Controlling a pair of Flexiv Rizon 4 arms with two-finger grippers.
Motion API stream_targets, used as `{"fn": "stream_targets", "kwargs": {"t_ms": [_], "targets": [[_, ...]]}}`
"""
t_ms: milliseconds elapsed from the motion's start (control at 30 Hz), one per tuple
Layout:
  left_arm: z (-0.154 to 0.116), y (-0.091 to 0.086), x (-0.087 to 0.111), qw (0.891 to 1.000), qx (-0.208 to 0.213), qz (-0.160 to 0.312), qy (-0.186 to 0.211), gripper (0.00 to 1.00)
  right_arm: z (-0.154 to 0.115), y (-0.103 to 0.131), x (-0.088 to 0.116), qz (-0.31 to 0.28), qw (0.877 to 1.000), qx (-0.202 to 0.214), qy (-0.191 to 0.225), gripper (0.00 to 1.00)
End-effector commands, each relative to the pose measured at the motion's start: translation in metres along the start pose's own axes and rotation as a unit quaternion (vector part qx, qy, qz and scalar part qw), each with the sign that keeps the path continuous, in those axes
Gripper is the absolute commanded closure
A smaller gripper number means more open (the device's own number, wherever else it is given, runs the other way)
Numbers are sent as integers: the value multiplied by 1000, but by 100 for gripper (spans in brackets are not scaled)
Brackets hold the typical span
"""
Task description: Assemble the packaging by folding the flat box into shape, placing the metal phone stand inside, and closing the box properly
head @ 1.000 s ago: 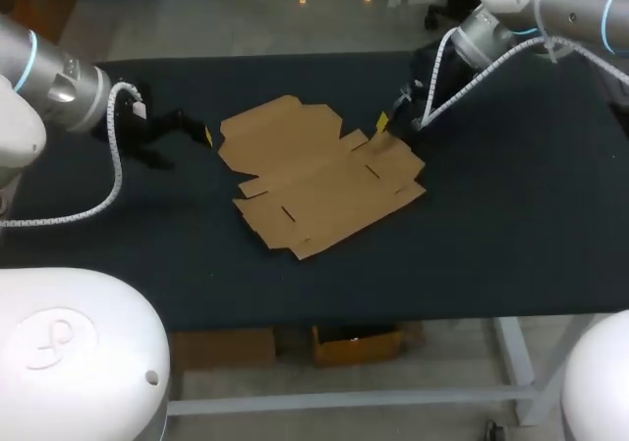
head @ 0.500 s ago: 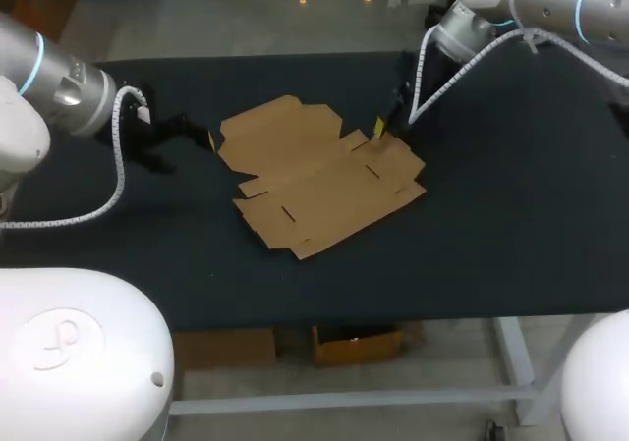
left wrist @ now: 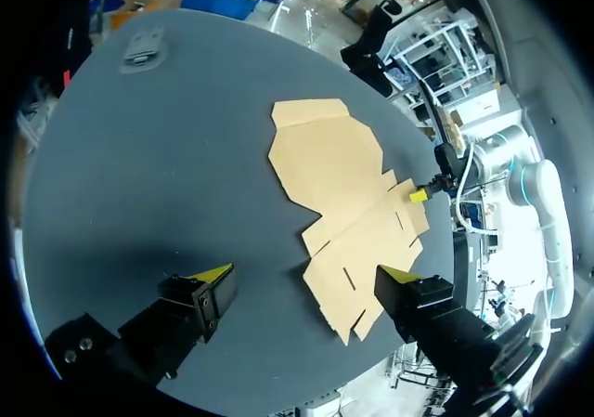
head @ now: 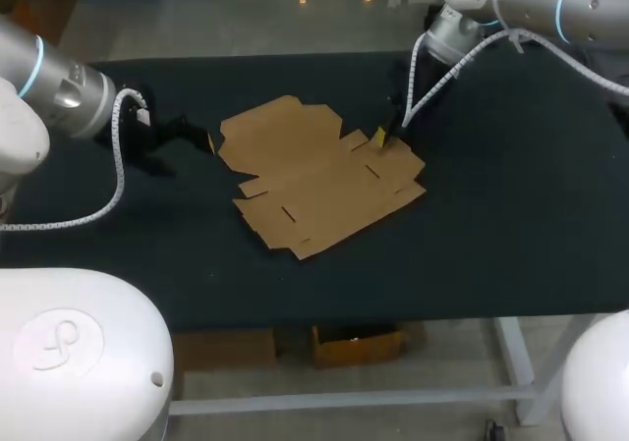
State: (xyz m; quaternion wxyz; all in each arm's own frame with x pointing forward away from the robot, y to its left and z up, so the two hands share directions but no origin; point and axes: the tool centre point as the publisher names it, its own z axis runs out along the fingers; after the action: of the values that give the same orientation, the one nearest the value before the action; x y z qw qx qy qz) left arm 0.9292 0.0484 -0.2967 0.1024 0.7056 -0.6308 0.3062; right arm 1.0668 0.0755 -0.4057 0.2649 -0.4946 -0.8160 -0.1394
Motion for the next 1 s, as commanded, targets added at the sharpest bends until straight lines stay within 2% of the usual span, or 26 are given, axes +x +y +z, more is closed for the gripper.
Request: {"fn": "stream_targets", "kwargs": {"t_ms": [33,67,400,633,1000], "targets": [[-1,3,0,1000,1,-2,-4,0,2,6,0,4,1000,30,4,96],[-1,3,0,1000,1,-2,-4,0,3,6,1,5,1000,29,5,100],[-3,6,-2,1000,1,-2,-1,0,2,-15,0,38,997,-44,42,100],[-3,8,-2,1000,-2,3,1,0,1,-34,-1,67,990,-109,63,100],[1,11,-3,1000,-10,7,4,0,8,-43,3,107,974,-179,88,100]]}}
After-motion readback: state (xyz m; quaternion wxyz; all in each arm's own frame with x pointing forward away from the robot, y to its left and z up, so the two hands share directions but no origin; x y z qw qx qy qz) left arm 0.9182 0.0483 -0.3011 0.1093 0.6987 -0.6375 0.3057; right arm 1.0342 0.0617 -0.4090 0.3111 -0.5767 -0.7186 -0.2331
